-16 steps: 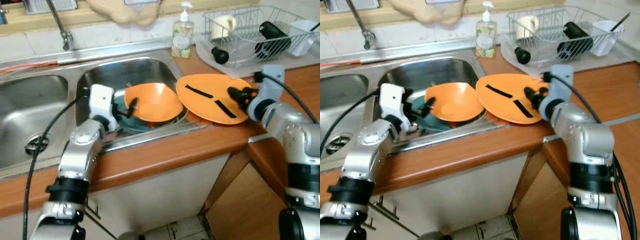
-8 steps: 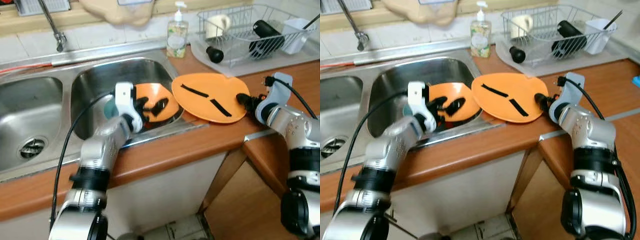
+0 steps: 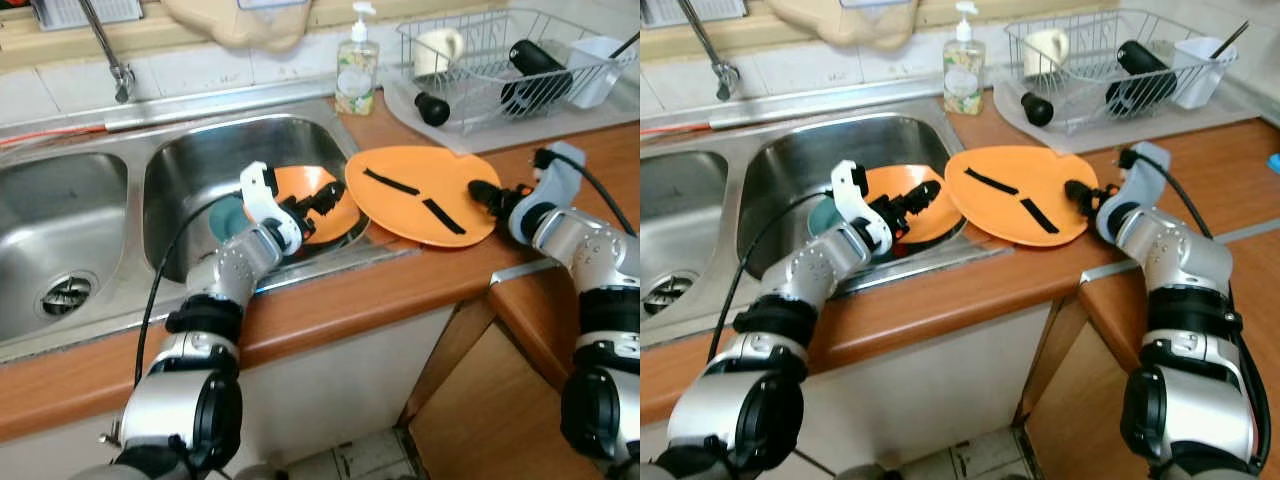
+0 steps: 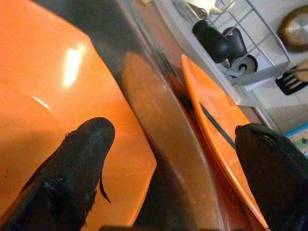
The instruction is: Kitchen organization
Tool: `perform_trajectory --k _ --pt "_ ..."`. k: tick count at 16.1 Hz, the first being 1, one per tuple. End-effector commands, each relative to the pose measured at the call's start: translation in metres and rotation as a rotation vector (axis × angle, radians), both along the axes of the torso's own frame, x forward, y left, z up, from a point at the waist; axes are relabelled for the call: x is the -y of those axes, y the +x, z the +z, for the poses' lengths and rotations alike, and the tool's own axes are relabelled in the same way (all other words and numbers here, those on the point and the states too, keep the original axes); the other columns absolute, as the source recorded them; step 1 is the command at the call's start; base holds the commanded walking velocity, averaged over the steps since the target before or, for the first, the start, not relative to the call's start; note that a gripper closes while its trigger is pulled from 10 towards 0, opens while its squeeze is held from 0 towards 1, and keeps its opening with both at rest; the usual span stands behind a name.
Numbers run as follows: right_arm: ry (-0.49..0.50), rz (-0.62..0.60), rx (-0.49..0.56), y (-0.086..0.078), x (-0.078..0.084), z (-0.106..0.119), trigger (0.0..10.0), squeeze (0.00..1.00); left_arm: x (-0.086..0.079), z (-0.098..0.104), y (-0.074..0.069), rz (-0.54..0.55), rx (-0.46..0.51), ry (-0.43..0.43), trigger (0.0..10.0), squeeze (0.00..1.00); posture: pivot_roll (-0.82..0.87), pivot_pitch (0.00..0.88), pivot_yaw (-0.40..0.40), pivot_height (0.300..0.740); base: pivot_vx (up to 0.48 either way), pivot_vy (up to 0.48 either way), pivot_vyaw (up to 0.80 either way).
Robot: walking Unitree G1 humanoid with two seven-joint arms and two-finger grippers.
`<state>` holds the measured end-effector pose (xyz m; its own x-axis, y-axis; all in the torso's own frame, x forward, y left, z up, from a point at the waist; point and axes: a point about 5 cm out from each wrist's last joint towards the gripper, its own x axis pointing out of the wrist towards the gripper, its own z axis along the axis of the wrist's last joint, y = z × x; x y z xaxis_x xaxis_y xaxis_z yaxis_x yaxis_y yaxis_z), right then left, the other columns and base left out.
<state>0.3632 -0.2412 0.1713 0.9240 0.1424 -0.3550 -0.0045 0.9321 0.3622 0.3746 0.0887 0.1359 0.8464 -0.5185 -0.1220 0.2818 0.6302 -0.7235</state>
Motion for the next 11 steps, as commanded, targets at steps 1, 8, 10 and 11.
perform_trajectory --k 1,8,10,11 --pt "0.011 0.062 0.01 0.0 -0.01 0.001 10.0 0.0 0.001 0.003 0.003 0.015 -0.006 -0.022 10.0 0.0 -0.05 0.0 0.081 0.74 0.0 0.0 0.0" --pt "-0.009 0.295 0.057 -0.011 -0.038 0.007 10.0 0.0 0.013 -0.005 0.006 0.031 -0.056 -0.122 10.0 0.0 -0.06 0.0 0.091 0.74 0.0 0.0 0.0" --pt "-0.011 0.302 0.055 -0.013 -0.039 0.007 10.0 0.0 0.016 -0.009 0.005 0.026 -0.075 -0.129 10.0 0.0 -0.06 0.0 0.092 0.74 0.0 0.0 0.0" --pt "-0.014 0.306 0.056 -0.014 -0.04 0.007 10.0 0.0 0.016 -0.01 0.005 0.027 -0.077 -0.133 10.0 0.0 -0.06 0.0 0.093 0.74 0.0 0.0 0.0"
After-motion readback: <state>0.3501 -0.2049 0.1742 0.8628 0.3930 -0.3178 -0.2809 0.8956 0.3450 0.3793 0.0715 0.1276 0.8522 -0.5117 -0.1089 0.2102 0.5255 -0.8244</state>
